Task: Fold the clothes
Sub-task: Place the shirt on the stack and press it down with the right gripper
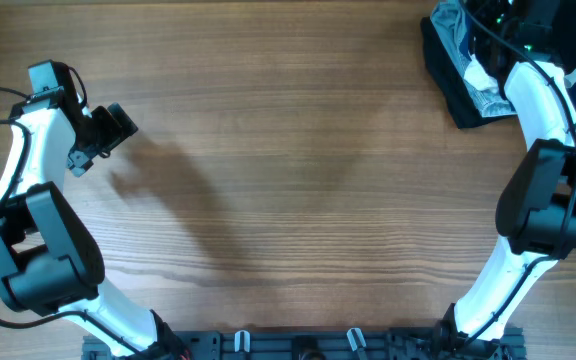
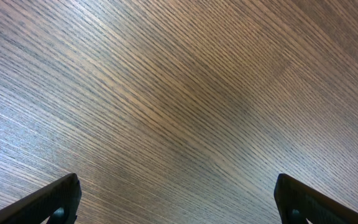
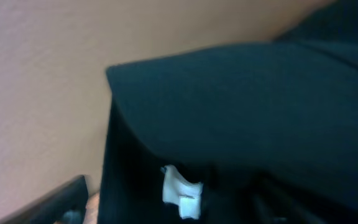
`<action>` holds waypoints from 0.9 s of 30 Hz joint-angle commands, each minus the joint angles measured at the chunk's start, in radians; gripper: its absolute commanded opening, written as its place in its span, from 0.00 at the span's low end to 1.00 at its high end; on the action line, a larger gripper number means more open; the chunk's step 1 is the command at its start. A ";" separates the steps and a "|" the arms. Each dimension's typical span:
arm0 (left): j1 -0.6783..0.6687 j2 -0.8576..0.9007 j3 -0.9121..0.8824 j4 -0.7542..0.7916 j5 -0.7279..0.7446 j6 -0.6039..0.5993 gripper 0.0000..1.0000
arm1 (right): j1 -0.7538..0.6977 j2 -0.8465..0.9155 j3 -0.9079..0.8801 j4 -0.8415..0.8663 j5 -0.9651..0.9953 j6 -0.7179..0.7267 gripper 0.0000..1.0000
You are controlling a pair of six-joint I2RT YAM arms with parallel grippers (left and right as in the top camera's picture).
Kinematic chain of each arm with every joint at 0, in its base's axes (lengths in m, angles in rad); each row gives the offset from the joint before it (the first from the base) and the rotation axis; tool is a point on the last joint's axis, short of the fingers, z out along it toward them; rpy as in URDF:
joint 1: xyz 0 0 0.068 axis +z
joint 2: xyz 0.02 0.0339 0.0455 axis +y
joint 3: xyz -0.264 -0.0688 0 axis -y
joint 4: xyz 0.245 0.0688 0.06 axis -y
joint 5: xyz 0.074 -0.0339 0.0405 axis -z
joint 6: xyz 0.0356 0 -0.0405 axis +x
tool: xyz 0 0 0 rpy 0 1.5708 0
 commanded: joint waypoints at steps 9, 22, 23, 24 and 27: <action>0.003 -0.027 0.014 -0.001 0.014 -0.002 1.00 | 0.001 -0.076 0.018 0.093 -0.148 0.251 1.00; 0.003 -0.027 0.014 0.004 0.013 -0.002 1.00 | 0.001 -0.160 0.017 0.045 0.127 -0.379 1.00; 0.003 -0.027 0.014 0.008 0.013 -0.002 1.00 | -0.002 -0.130 0.017 0.054 0.188 -0.430 1.00; 0.003 -0.027 0.014 0.014 0.013 -0.002 1.00 | -0.008 -0.098 0.017 0.063 0.211 -0.468 1.00; 0.003 -0.027 0.014 0.026 0.013 -0.002 1.00 | -0.052 0.039 0.017 0.083 0.206 -0.484 1.00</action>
